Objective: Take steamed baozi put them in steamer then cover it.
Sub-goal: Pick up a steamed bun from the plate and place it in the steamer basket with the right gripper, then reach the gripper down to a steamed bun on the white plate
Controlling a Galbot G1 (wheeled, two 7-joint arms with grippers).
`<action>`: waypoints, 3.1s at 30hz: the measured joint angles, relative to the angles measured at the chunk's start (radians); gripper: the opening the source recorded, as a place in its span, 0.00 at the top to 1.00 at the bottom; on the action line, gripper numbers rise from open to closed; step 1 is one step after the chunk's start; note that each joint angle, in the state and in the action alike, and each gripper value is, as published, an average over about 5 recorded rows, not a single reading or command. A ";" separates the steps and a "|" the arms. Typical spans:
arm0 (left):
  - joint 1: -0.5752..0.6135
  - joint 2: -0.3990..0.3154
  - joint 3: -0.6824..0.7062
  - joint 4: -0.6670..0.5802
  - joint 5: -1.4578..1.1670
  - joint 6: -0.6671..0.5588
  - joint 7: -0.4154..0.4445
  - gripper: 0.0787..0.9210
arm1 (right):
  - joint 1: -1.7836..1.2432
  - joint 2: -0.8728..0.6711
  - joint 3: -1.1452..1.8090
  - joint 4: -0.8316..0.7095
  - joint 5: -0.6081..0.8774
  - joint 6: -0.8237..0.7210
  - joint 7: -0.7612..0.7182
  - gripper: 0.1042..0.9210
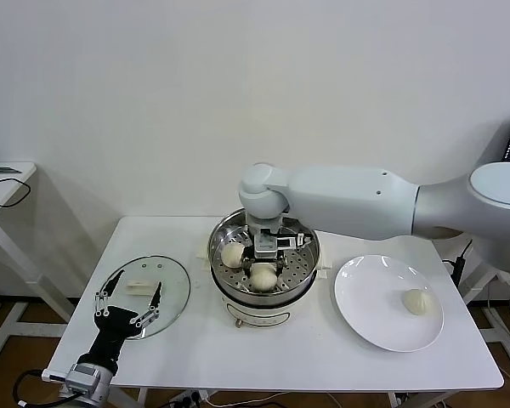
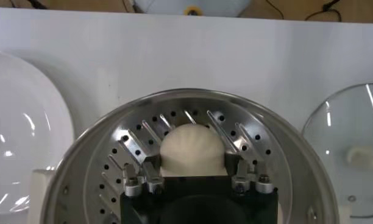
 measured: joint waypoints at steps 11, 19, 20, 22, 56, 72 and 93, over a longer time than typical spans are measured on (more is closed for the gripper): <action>-0.002 -0.002 0.001 0.005 -0.001 0.000 0.001 0.12 | 0.012 -0.026 0.037 -0.003 0.023 -0.008 -0.009 0.12; 0.005 -0.006 0.006 -0.008 0.003 0.000 -0.001 0.12 | 0.080 -0.166 0.068 0.047 0.109 -0.069 -0.035 0.12; 0.006 -0.006 0.006 -0.009 0.003 0.000 -0.001 0.12 | 0.087 -0.193 0.069 0.057 0.123 -0.087 -0.039 0.12; 0.008 -0.006 0.006 -0.011 0.004 0.000 -0.001 0.12 | 0.096 -0.254 0.073 0.075 0.148 -0.134 -0.048 0.12; 0.017 -0.021 0.044 -0.025 0.039 0.016 -0.009 0.12 | -0.493 -0.715 0.592 -0.150 -0.092 -0.597 -0.083 0.12; 0.016 -0.024 0.042 -0.018 0.043 0.015 -0.009 0.12 | -0.657 -0.675 0.756 -0.250 -0.205 -0.586 -0.054 0.12; 0.018 -0.024 0.041 -0.014 0.047 0.013 -0.010 0.12 | -0.721 -0.628 0.826 -0.306 -0.279 -0.563 -0.040 0.14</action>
